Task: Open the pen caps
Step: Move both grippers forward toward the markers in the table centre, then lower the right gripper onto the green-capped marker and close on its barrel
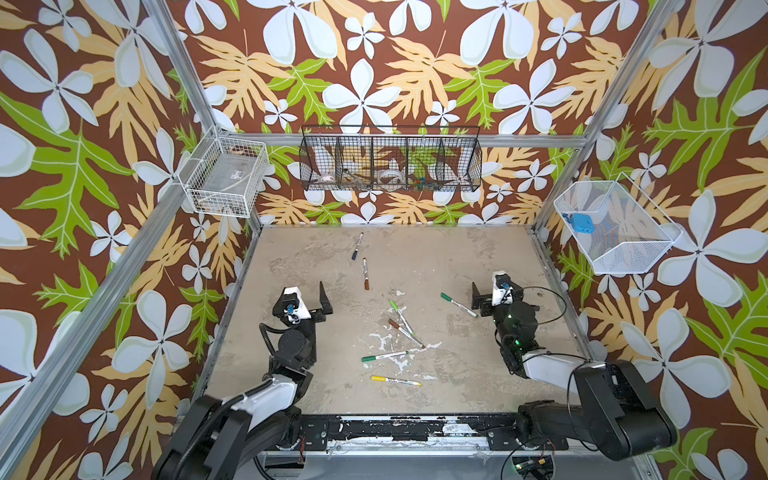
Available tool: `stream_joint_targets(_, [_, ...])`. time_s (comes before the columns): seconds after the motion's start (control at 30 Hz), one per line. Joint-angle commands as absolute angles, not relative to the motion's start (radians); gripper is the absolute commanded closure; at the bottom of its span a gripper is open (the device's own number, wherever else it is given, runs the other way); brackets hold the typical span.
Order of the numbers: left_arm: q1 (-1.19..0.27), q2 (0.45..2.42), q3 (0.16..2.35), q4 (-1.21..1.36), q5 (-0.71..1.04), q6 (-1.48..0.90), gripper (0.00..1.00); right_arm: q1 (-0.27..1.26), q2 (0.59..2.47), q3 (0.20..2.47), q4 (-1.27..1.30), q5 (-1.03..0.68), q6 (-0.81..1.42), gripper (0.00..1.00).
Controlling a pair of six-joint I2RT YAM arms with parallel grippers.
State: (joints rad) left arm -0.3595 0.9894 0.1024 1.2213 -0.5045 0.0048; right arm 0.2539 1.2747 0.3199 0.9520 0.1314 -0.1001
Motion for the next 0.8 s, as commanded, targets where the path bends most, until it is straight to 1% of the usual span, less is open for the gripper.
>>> stream_joint_targets(0.0, [-0.382, 0.868, 0.137, 1.027, -0.343, -0.139, 0.00, 0.355, 1.219, 0.402, 0.745, 0.194, -0.174, 0.03])
stream_joint_targets(0.1, [-0.394, 0.847, 0.198, 0.916, -0.216, -0.290, 0.00, 0.422, 1.184, 0.502, 0.620, 0.133, -0.100, 0.05])
stream_joint_targets(0.2, [-0.436, 0.935, 0.257, 0.893, -0.095, -0.383, 0.01, 0.431, 1.199, 0.602, 0.472, 0.058, 0.030, 0.10])
stream_joint_targets(0.3, [-0.524, 1.061, 0.351, 0.820, -0.058, -0.406, 0.02, 0.431, 1.248, 0.715, 0.285, 0.035, 0.092, 0.14])
stream_joint_targets(0.37, [-0.612, 1.141, 0.433, 0.737, -0.088, -0.384, 0.04, 0.431, 1.269, 0.764, 0.176, 0.068, 0.113, 0.15])
stream_joint_targets(0.4, [-0.674, 1.177, 0.473, 0.690, -0.146, -0.349, 0.05, 0.431, 1.272, 0.778, 0.122, 0.110, 0.143, 0.15])
stream_joint_targets(0.43, [-0.733, 1.211, 0.501, 0.680, -0.208, -0.326, 0.05, 0.426, 1.268, 0.783, 0.079, 0.135, 0.160, 0.16])
stream_joint_targets(0.47, [-0.765, 1.250, 0.521, 0.679, -0.208, -0.315, 0.05, 0.423, 1.263, 0.778, 0.064, 0.142, 0.164, 0.16])
stream_joint_targets(0.5, [-0.781, 1.291, 0.547, 0.665, -0.167, -0.310, 0.05, 0.412, 1.251, 0.764, 0.055, 0.134, 0.171, 0.15])
stream_joint_targets(0.57, [-0.793, 1.345, 0.569, 0.656, -0.137, -0.334, 0.07, 0.382, 1.234, 0.749, 0.036, 0.093, 0.185, 0.14])
stream_joint_targets(0.67, [-0.798, 1.385, 0.545, 0.702, -0.084, -0.333, 0.07, 0.360, 1.208, 0.701, 0.041, 0.096, 0.166, 0.14])
stream_joint_targets(0.7, [-0.798, 1.394, 0.545, 0.696, -0.074, -0.332, 0.07, 0.351, 1.208, 0.687, 0.040, 0.113, 0.167, 0.14])
stream_joint_targets(0.77, [-0.801, 1.404, 0.542, 0.687, -0.044, -0.319, 0.07, 0.321, 1.235, 0.666, 0.042, 0.080, 0.177, 0.13])
